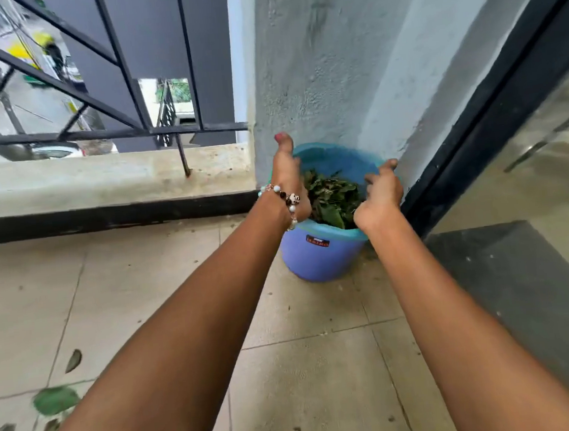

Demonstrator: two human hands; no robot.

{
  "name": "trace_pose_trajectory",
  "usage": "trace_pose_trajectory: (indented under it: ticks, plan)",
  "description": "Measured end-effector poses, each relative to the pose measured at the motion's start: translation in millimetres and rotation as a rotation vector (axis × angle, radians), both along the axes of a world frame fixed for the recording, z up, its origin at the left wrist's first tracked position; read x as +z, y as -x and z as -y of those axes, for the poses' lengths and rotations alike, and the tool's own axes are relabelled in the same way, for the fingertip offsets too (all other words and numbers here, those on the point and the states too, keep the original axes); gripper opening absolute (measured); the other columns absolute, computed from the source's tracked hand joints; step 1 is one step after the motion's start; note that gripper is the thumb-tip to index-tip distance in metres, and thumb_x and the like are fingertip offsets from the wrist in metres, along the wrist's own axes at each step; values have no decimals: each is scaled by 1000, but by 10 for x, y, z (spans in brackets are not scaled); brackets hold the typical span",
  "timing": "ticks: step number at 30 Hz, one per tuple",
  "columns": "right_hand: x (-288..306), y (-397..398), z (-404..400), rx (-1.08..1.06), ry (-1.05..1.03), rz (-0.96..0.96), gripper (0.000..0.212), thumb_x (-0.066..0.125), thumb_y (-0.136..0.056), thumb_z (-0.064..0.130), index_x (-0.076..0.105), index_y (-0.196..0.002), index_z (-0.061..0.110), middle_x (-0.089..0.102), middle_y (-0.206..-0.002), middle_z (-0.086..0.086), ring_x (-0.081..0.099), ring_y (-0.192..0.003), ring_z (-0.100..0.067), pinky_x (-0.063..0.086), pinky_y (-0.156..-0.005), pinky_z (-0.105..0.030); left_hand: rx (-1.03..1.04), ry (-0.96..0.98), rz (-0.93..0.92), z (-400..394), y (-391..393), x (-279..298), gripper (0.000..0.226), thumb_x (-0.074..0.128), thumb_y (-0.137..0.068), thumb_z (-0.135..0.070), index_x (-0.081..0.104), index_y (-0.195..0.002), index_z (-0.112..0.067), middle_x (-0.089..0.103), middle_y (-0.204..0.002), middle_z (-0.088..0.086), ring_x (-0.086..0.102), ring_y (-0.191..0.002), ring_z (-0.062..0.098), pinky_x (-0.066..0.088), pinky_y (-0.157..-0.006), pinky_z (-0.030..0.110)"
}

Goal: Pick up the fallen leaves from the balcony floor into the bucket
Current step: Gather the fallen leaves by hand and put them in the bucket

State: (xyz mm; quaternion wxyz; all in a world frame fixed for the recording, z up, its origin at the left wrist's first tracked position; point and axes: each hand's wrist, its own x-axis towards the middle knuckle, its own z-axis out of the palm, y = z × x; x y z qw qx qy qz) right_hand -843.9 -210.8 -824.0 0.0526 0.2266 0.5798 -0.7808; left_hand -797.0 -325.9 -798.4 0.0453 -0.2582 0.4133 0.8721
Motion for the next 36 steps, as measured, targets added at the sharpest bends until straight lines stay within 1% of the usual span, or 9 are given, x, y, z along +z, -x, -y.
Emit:
trace_pose_trajectory:
  ticks: [3,6,10,15,23,27,31,33,36]
  plan:
    - [85,-50,107,16,102,-99,53,36,-102,48,64,-104,3,62,-124,-10,52,-114,-15,30,-105,-28,24,-11,-56,109,-175,52,85,22,-89,-76,33,-150,-17,40,-146,5,47,-129,21,37,-103,40]
    - [225,-318,360,106,212,-159,54,32,-103,45,62,-114,1,63,-123,-10,52,-122,-18,30,-111,-31,61,21,-89,288,-465,101,72,33,-93,-68,46,-140,-16,47,-143,10,52,-125,31,36,-106,50]
    - [373,-818,841,275,317,-151,39,38,-103,38,62,-91,10,64,-92,-6,59,-95,-21,49,-87,-27,176,129,-70,750,-1077,102,47,45,-98,-49,56,-128,-15,65,-122,8,68,-97,26,49,-91,42]
    - [178,-1436,1494,510,359,-35,31,43,-102,34,64,-90,15,65,-81,-2,59,-70,-14,49,-65,-24,404,204,67,1386,-2008,-139,33,48,-98,-40,64,-113,-14,72,-104,3,69,-87,20,50,-78,34]
    - [-431,-2518,2416,1106,-105,-26,12,57,-96,14,63,-87,8,64,-71,-7,57,-57,-16,46,-54,-25,774,274,310,2226,-3524,-629,23,51,-96,-32,65,-104,-15,71,-89,0,64,-74,17,46,-66,27]
    - [-975,-2848,2605,1465,-553,-292,0,70,-85,9,70,-85,9,64,-78,-5,57,-72,-20,45,-63,-27,781,291,431,2355,-4098,-975,19,49,-97,-30,63,-100,-17,68,-88,1,61,-69,16,42,-59,24]
    - [-1466,-3122,2767,1704,-1080,-658,54,75,-81,26,57,-130,12,57,-129,-12,48,-125,-26,38,-99,-30,802,287,541,2364,-4562,-1349,13,53,-97,-21,61,-97,-10,65,-75,4,56,-49,16,36,-48,21]
    - [-1646,-3254,2798,1784,-1188,-720,82,77,-80,31,32,-148,18,30,-150,-18,26,-139,-36,27,-110,-38,792,282,571,2361,-4719,-1497,14,55,-96,-20,62,-99,-8,65,-75,6,54,-54,18,38,-48,21]
    - [-1832,-3358,2868,1896,-1292,-799,114,82,-73,42,4,-155,28,-12,-159,-19,-5,-145,-43,15,-116,-48,776,298,581,2385,-4850,-1642,14,56,-96,-18,61,-88,-8,64,-72,6,54,-50,18,38,-41,18]
